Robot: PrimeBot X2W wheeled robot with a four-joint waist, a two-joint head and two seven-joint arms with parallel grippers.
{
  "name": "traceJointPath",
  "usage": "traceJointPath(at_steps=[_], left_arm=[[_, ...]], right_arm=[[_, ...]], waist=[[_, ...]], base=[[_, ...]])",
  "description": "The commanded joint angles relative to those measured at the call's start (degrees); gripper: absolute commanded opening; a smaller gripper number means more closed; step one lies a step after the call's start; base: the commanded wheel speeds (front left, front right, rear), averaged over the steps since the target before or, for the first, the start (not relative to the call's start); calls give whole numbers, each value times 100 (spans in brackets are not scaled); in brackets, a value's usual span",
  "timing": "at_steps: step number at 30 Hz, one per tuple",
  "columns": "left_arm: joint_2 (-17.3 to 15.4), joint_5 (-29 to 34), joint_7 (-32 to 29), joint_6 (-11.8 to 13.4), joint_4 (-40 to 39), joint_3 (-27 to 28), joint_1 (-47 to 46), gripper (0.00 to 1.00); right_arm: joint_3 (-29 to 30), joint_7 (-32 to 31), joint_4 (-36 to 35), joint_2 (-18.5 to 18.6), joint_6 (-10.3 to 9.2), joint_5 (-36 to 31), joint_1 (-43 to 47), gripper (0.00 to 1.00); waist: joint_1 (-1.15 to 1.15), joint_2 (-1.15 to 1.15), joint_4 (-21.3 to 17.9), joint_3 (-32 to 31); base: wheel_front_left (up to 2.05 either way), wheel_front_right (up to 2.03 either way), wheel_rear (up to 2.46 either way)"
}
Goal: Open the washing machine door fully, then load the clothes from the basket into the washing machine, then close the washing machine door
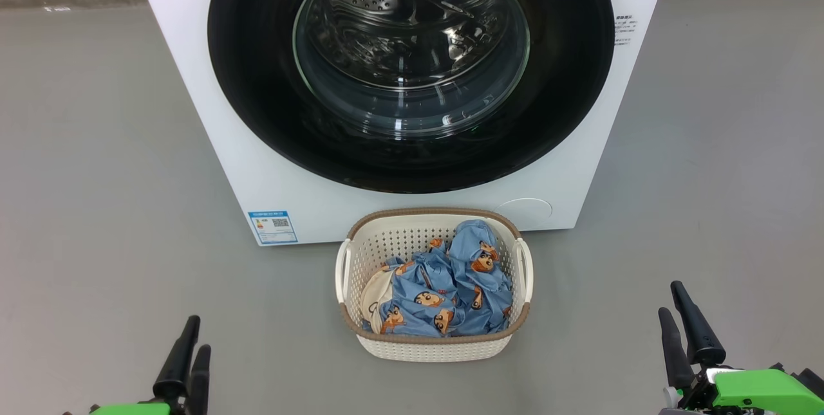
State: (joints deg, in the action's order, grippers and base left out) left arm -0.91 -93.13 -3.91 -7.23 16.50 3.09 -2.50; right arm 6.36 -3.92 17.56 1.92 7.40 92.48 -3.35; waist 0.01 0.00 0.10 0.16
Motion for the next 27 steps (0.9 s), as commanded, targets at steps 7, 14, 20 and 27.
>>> traceJointPath(at_steps=[7, 14, 20, 27], left_arm=[[-89, 109, 182, -6, -303, -19, -259, 100], [-95, 246, 283, -7, -386, -56, -276, 100], [-102, 502, 385, -8, -479, -93, -302, 100], [-134, 931, 503, -9, -570, -168, -319, 100]], right_arm=[[-97, 186, -291, 65, 2, -164, -276, 100], [-164, 295, -393, 71, 2, -296, -313, 100], [-234, 397, -479, 116, 3, -600, -361, 100], [-365, 514, -569, 170, 3, -1028, -419, 100]], waist=[[-1, 0, 5, -3], [-1, 0, 10, -7], [-1, 0, 17, -6], [-1, 0, 20, -3]], base=[[0, 0, 0], [0, 0, 0], [0, 0, 0], [0, 0, 0]])
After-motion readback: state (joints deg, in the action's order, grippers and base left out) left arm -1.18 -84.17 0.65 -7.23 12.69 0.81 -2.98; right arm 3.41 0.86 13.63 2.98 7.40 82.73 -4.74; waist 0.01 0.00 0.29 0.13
